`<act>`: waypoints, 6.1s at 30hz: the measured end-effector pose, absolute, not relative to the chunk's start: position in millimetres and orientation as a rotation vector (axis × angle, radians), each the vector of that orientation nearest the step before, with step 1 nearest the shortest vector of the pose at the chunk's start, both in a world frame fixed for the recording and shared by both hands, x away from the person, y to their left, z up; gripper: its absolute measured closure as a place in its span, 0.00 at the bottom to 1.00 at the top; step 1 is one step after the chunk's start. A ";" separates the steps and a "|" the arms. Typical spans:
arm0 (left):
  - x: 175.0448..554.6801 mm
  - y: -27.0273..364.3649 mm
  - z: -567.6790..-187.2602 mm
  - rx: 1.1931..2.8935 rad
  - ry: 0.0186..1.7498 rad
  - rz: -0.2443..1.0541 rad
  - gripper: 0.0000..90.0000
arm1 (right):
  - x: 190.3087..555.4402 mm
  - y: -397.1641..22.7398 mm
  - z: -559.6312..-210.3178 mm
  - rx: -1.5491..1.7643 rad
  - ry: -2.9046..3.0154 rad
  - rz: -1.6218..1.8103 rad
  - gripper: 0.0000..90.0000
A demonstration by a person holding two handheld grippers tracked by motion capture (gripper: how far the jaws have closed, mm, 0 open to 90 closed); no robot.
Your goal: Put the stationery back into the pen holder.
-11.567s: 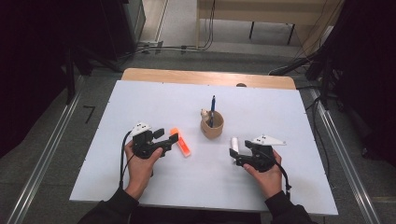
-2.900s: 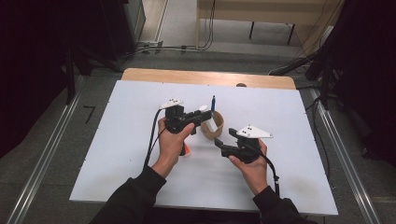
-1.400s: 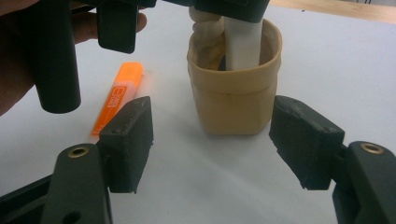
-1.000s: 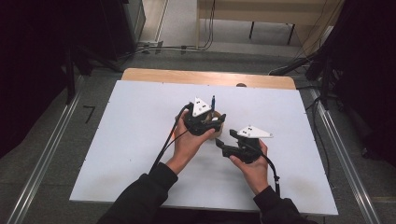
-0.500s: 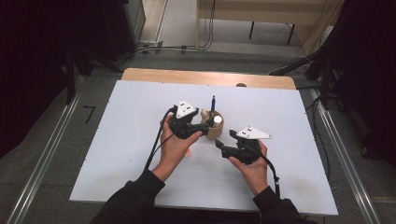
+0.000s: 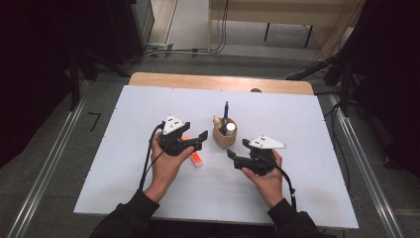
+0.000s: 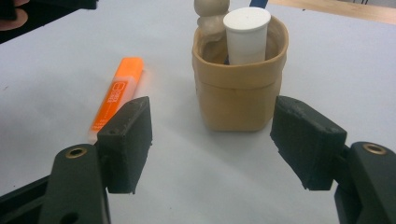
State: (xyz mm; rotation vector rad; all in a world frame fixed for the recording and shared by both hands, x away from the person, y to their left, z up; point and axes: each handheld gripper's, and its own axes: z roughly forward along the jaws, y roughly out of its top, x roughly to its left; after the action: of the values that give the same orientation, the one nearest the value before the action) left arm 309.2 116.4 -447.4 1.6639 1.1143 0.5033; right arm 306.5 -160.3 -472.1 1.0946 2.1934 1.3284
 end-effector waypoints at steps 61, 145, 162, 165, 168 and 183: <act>255.4 200.6 -490.8 1.582 1.253 0.558 0.21 | 310.2 -73.3 -500.8 0.986 2.303 1.214 0.30; 258.3 202.1 -494.3 1.559 1.276 0.524 0.20 | 327.4 -18.8 -504.0 0.886 2.397 1.112 0.70; 269.9 192.3 -485.3 1.538 1.290 0.453 0.20 | 315.3 -41.2 -470.8 0.796 2.333 1.223 0.70; 272.6 190.0 -483.5 1.539 1.289 0.435 0.20 | 314.0 -45.6 -467.8 0.800 2.322 1.235 0.70; 276.2 187.7 -478.4 1.532 1.285 0.427 0.21 | 313.0 -50.2 -465.3 0.800 2.314 1.243 0.70; 298.3 152.1 -462.9 1.516 1.255 0.299 0.22 | 307.9 -75.9 -454.3 0.809 2.255 1.277 0.70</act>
State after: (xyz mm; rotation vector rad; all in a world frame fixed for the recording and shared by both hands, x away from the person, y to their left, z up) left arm 298.3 152.1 -462.9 1.5160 1.2547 0.2991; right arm 307.9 -75.9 -454.3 0.8089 2.2548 1.2765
